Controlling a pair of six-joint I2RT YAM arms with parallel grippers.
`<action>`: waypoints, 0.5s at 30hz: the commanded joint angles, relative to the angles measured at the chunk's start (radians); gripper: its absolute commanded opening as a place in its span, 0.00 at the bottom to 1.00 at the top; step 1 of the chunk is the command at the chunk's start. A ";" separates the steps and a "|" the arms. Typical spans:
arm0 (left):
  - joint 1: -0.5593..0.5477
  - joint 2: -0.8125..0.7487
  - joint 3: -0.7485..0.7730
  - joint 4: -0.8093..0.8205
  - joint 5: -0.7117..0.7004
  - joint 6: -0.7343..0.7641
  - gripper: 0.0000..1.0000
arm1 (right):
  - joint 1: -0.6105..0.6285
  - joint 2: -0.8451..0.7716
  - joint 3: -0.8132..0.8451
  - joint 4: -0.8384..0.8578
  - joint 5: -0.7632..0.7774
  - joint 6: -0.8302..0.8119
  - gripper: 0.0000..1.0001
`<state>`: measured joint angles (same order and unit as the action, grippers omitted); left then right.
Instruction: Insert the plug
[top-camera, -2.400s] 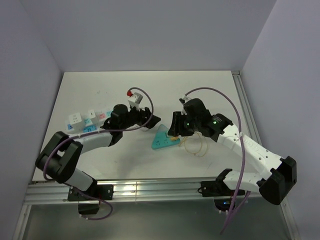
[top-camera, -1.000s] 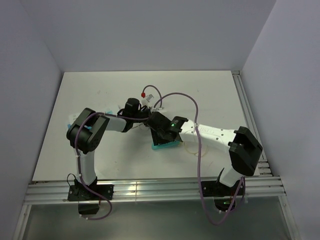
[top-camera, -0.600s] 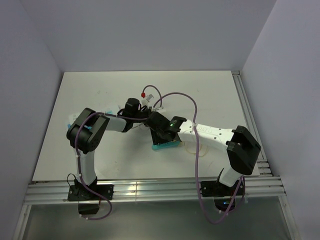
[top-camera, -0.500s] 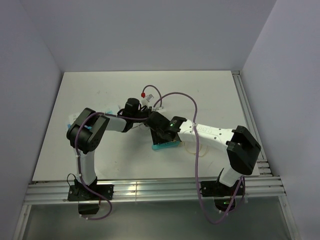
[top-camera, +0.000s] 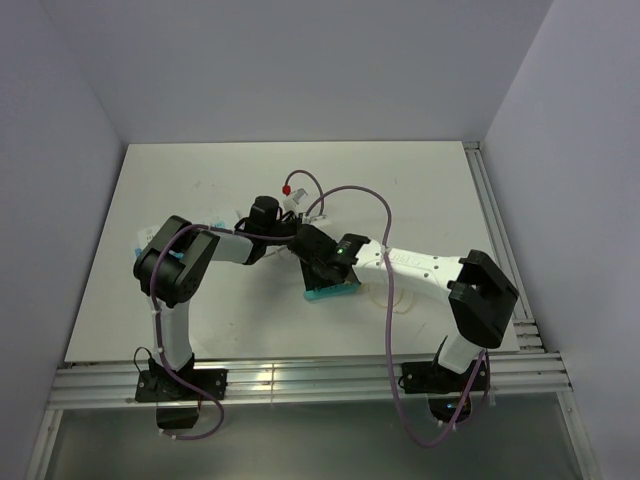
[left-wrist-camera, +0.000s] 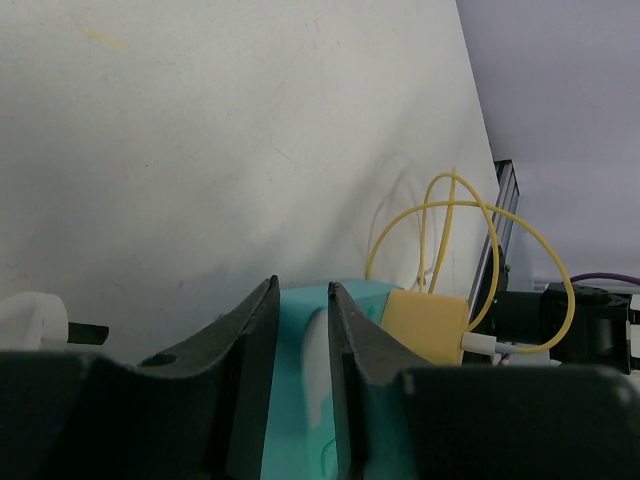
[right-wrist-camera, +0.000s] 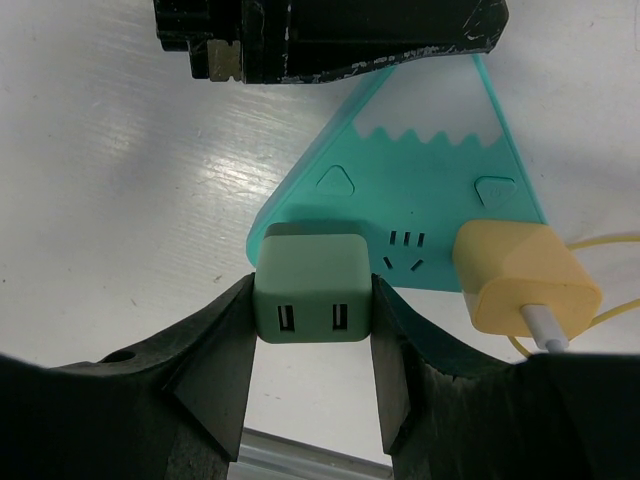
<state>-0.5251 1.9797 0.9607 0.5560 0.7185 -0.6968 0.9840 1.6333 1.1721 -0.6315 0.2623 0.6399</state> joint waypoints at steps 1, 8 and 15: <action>-0.003 0.007 0.024 0.025 0.027 -0.003 0.31 | 0.013 0.019 0.021 0.015 0.055 0.021 0.32; -0.003 0.010 0.024 0.022 0.024 -0.006 0.29 | 0.033 0.054 0.049 -0.039 0.114 0.035 0.32; -0.003 0.016 0.027 0.022 0.024 -0.006 0.28 | 0.041 0.091 0.063 -0.073 0.104 0.044 0.32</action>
<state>-0.5247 1.9816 0.9619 0.5564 0.7166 -0.6971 1.0187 1.6867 1.2282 -0.6750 0.3382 0.6655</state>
